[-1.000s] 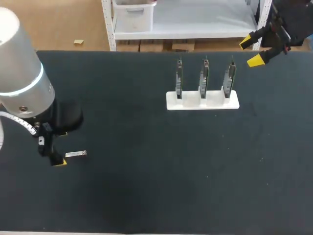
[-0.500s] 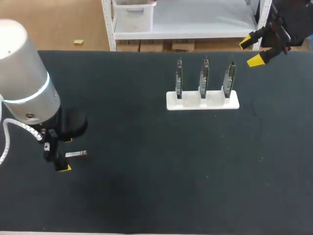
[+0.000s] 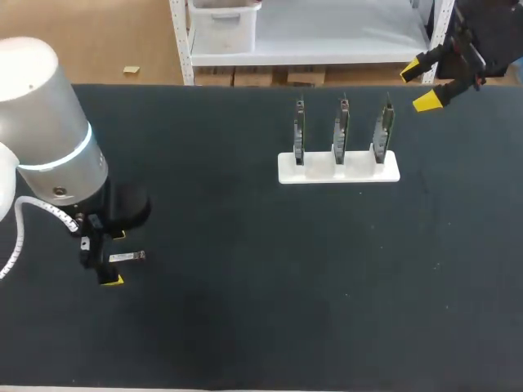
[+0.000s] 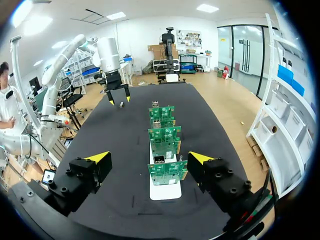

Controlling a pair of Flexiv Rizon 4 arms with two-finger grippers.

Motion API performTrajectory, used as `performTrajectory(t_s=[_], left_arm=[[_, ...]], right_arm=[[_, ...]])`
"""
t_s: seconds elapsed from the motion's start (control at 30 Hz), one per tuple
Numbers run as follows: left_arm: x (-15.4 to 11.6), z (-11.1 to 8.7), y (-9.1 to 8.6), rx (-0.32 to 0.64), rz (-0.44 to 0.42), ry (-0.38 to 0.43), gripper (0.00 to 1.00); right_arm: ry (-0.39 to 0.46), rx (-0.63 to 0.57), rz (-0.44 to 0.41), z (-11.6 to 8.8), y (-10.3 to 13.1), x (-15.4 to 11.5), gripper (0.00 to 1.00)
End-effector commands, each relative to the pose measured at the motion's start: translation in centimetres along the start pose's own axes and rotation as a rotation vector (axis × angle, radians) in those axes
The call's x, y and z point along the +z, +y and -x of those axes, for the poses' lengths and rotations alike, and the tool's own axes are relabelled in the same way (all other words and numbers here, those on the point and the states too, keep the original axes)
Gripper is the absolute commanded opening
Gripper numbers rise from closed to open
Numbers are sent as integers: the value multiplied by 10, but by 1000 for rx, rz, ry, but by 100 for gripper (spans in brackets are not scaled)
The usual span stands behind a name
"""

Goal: Pick up the optical module with the left hand, and insert it into the network port with the right hand.

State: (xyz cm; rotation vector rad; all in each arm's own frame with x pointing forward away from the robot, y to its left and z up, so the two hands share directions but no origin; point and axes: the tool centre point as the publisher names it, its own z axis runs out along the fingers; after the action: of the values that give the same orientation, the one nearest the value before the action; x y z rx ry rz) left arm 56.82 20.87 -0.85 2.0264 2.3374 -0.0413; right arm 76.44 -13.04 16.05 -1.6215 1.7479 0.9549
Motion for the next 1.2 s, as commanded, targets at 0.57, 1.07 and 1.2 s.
performTrajectory(t_s=[0.57,1.07,1.2], left_arm=[[10,-3,-3,-28,-29,0,18],[12,-4,1,-20,-44,12,0],[11,-2,4,-16,-40,11,0]], right_arm=[[1,0,-5,0,2,0,100],[1,0,-5,0,2,0,100],[1,0,-5,0,2,0,100]])
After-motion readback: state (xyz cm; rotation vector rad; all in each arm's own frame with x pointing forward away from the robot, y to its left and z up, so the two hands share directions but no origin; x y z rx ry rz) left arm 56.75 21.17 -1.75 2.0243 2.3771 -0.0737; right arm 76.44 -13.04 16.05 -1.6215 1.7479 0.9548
